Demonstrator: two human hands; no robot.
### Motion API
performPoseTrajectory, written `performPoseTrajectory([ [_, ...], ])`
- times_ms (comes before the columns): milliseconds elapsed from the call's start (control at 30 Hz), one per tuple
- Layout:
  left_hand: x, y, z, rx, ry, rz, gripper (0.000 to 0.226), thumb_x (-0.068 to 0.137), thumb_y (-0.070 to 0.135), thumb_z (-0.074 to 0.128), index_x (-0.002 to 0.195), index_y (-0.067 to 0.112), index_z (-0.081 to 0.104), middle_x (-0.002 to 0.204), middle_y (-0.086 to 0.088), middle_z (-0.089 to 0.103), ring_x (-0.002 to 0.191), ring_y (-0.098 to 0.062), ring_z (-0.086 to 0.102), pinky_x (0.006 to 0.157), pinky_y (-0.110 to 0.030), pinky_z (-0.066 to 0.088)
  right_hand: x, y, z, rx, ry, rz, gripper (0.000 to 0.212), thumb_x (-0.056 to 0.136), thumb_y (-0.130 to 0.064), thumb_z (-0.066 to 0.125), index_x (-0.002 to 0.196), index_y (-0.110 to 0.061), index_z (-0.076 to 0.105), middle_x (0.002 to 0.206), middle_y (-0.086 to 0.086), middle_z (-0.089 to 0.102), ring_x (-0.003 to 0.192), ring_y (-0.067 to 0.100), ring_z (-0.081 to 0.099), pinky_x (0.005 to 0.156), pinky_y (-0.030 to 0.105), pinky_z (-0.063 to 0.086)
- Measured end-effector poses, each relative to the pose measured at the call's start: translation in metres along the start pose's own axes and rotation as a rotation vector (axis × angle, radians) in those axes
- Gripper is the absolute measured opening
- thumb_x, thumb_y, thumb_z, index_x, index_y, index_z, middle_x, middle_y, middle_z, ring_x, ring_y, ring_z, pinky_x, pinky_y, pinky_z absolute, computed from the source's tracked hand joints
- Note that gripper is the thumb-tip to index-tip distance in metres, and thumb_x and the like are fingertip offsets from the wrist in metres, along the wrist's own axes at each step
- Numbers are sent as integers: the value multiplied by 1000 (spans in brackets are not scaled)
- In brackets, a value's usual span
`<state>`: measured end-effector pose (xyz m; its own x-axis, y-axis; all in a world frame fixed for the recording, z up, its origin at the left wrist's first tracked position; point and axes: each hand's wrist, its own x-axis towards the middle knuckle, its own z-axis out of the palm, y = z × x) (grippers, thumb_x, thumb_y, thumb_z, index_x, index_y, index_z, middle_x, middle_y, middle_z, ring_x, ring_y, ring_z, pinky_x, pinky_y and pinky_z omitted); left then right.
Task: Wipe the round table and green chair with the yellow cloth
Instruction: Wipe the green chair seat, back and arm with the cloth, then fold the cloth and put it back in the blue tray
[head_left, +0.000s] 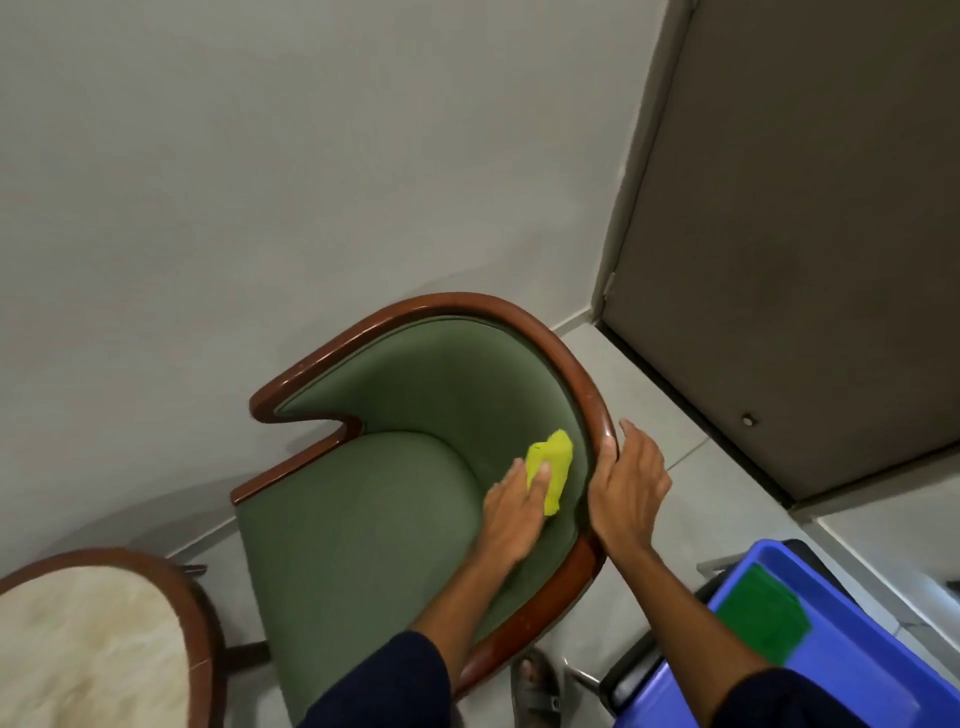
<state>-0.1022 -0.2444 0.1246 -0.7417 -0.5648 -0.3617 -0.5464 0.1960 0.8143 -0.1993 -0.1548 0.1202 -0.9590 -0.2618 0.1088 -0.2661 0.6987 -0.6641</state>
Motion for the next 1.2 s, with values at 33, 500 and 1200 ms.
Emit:
performPoseTrajectory([
  [33,-3,-4,-13,-55,55,-100,48,101,47,33,131,18,57,136,-7,60,127,-22,54,111,-38,39,-5,-7,-1,-59,2,-95,34,97,-23,45,129,-13,51,129,11,57,123,30,51,100,48,38],
  [500,-165,-201,-183,-881,311,-540,38,77,37,67,109,16,63,98,-5,72,87,-21,67,76,-32,52,-209,-122,113,384,-1073,402,10,83,-23,69,84,-16,63,81,7,69,65,17,64,55,28,49],
  [1200,-181,-64,116,15,-35,125,18,87,16,66,103,16,73,107,-6,68,100,-16,63,88,-23,47,-227,126,-107,157,-109,357,13,91,1,51,91,-6,61,98,18,59,94,31,56,82,38,43],
])
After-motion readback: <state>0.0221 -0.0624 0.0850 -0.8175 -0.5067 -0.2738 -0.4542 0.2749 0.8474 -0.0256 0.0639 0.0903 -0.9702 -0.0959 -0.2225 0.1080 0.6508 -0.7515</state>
